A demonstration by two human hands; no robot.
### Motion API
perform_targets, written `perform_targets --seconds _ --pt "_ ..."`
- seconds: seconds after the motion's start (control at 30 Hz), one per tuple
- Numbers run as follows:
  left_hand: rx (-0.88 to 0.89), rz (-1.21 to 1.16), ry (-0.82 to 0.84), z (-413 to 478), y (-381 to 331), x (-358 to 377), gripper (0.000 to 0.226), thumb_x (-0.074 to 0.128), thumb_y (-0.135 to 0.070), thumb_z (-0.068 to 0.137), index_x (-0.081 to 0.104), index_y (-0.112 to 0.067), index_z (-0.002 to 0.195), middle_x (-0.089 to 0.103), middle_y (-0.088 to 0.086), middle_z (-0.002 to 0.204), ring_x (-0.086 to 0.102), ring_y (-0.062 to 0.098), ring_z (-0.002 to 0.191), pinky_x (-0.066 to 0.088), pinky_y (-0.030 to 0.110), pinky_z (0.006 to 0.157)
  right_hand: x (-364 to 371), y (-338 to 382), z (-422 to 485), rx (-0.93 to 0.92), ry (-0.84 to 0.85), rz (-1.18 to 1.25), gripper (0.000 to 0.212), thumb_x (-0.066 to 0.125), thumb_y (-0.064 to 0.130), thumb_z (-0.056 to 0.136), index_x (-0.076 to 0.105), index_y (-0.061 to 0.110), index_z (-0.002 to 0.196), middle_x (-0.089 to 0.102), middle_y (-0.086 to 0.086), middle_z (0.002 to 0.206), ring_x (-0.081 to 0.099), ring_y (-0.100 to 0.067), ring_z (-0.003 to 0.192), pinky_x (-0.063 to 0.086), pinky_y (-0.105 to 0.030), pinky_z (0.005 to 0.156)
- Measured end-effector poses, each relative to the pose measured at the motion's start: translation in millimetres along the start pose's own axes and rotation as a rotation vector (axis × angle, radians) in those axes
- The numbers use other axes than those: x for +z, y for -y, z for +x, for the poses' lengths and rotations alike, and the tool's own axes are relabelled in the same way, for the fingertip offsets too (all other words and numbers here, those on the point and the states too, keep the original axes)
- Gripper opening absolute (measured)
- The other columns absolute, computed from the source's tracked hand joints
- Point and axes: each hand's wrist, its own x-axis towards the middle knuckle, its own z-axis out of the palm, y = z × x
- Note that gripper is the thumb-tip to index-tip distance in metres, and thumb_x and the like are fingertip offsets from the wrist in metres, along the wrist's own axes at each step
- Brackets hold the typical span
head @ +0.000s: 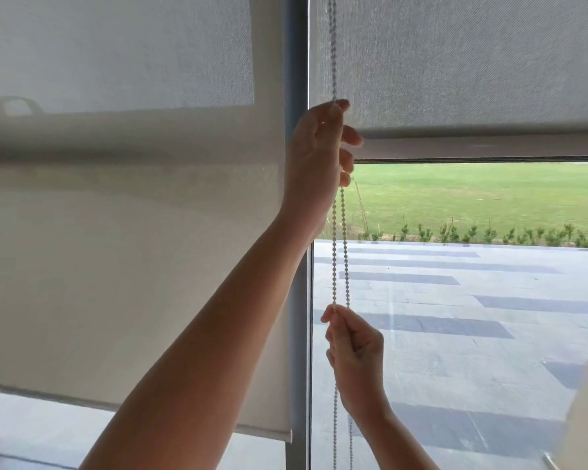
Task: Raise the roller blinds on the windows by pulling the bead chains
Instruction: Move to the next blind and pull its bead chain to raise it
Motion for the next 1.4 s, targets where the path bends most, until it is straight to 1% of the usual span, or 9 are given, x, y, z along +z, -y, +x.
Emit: perform_targets --seconds 0.17,0.27,0.33,0.43,0.67,0.87,1.13,1.27,1.4 --pt "0.108 0.026 -0.203 -13 33 -6 0.033 0.038 -0.006 0.102 0.055 -0.016 0.076 0.038 -0.006 0.053 0.030 0.001 0.042 0.025 0.018 0.041 -7 -24 -8 0.030 0.043 -0.129 0.026 0.051 0.019 0.090 0.067 0.027 0.072 0.036 0.002 0.051 0.024 -0.012 0.045 0.020 -0.023 0.043" --pt "0.169 0.080 -0.255 -37 47 -8 0.033 0.037 -0.002 0.101 0.054 -0.016 0.076 0.040 -0.006 0.055 0.032 0.002 0.046 0.027 0.013 0.043 -12 -25 10 0.168 0.186 -0.105 0.022 0.053 0.010 0.092 0.072 0.014 0.082 0.051 0.001 0.054 0.045 -0.012 0.046 0.042 -0.029 0.050" --pt "0.181 0.119 -0.262 -49 54 -10 0.032 0.037 -0.004 0.100 0.054 -0.018 0.077 0.043 -0.007 0.056 0.035 0.005 0.048 0.029 0.014 0.044 -15 -12 33 0.280 0.312 -0.004 0.027 0.051 0.013 0.084 0.074 0.011 0.096 0.073 -0.005 0.084 0.068 -0.018 0.079 0.055 -0.039 0.076" --pt "0.167 0.189 -0.273 -70 65 -14 0.030 0.038 -0.006 0.099 0.054 -0.017 0.076 0.046 -0.008 0.058 0.040 0.007 0.051 0.034 0.017 0.048 -13 31 80 0.259 0.353 0.158 0.031 0.048 0.014 0.087 0.069 0.012 0.110 0.074 -0.006 0.108 0.066 -0.021 0.107 0.052 -0.035 0.090" --pt "-0.007 0.223 -0.218 -149 111 -3 0.031 0.038 -0.006 0.096 0.049 -0.018 0.069 0.042 -0.013 0.059 0.035 0.007 0.052 0.029 0.021 0.048 45 178 159 -0.094 0.459 0.176 0.032 0.035 0.018 0.102 0.059 0.001 0.117 0.071 -0.012 0.091 0.067 -0.027 0.081 0.056 -0.039 0.074" --pt "-0.052 0.336 -0.132 -215 146 -5 0.026 0.038 -0.025 0.095 0.047 -0.031 0.071 0.039 -0.007 0.056 0.033 0.008 0.048 0.026 0.030 0.044 62 214 172 -0.253 0.064 0.144 0.018 0.049 0.010 0.097 0.066 0.011 0.091 0.046 0.003 0.056 0.030 -0.005 0.039 0.020 -0.020 0.035" --pt "-0.283 0.386 0.132 -257 200 -55 0.027 0.040 -0.027 0.096 0.058 -0.023 0.076 0.044 -0.013 0.049 0.041 0.002 0.044 0.033 0.020 0.046 37 133 130 -0.278 -0.080 0.119 0.028 0.047 0.010 0.098 0.063 0.018 0.076 0.031 0.010 0.048 0.021 -0.006 0.043 0.019 -0.021 0.041" --pt "-0.423 0.337 0.222 -220 189 -68 0.031 0.038 -0.035 0.088 0.067 -0.026 0.096 0.072 0.000 0.098 0.064 0.004 0.090 0.045 0.018 0.080 26 106 114 -0.291 -0.109 0.083 0.028 0.047 0.010 0.096 0.063 0.019 0.074 0.034 0.015 0.048 0.024 -0.006 0.045 0.021 -0.026 0.048" --pt "-0.307 0.292 0.154 -132 138 -61 0.057 0.029 -0.063 0.085 0.063 -0.023 0.107 0.070 -0.002 0.106 0.066 0.009 0.095 0.053 0.021 0.079 20 79 95 -0.269 -0.124 0.019 0.028 0.048 0.013 0.096 0.065 0.021 0.076 0.042 0.016 0.046 0.030 -0.005 0.045 0.023 -0.025 0.051"
